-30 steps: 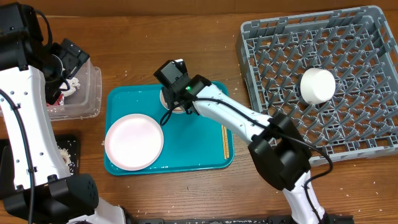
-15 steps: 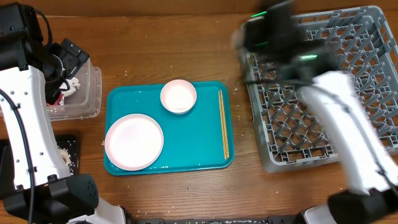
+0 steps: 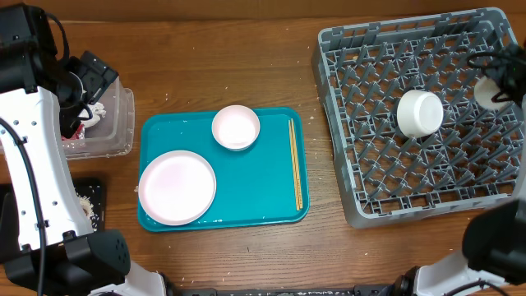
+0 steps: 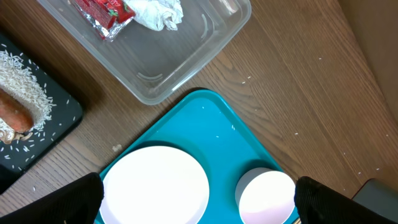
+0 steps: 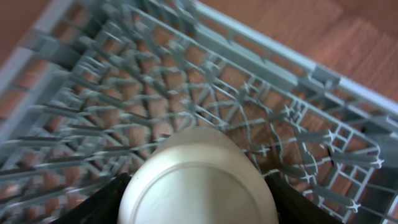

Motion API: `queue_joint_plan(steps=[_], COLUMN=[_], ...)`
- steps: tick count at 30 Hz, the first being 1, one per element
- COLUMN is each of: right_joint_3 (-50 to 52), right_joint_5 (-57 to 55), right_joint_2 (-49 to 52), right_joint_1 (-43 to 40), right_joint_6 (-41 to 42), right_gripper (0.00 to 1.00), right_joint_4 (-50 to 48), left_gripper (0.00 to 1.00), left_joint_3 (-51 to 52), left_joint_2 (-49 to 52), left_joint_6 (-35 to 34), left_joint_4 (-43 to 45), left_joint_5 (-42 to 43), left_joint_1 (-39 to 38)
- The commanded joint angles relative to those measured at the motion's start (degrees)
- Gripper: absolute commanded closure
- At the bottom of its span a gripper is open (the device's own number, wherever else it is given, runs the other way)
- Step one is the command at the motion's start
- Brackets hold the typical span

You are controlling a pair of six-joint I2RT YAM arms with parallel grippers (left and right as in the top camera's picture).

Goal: Sort waste into correct bins and load items into the dishwasher
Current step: 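Carry the cup to the rack and place it beside the bowl, then move the right gripper back to the pink saucer and grasp it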

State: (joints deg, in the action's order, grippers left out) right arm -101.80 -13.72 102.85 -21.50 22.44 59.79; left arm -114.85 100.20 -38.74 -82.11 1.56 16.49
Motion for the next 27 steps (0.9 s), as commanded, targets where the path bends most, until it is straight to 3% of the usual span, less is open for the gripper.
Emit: queue_joint_plan(steps=[1,10,20,24,27], right_joint_3=[0.5,0.5,0.4,0.4,0.5], right_joint_5=[1.4,3.3,17.0,27.9,29.2], right_joint_2=[2.1,1.3,-7.5,-11.6,-12.1], right_joint_1=[-0.8,0.3,3.8,9.9,18.3], right_joint_6=[-0.1,0.0,0.1,0.1,0.1], right_gripper=[0.31,0.14,0.14,0.16,0.17], right_joint_4=[0.2,2.1,3.4,2.8,1.5], left_gripper=[0.00,0.00,0.00,0.00,0.00], left_joint_3=[-0.4,-0.4,-0.4,-0.4,-0.4], left_joint_2=[0.1,0.1,0.1,0.1,0.1], left_joint_6=[1.1,1.1,1.1,1.0,1.1], left_joint_4=[0.0,0.0,0.0,0.0,0.0], left_joint_5=[0.4,0.4,0.4,0.4,0.4], left_joint_1=[0.0,0.0,0.0,0.0,0.0])
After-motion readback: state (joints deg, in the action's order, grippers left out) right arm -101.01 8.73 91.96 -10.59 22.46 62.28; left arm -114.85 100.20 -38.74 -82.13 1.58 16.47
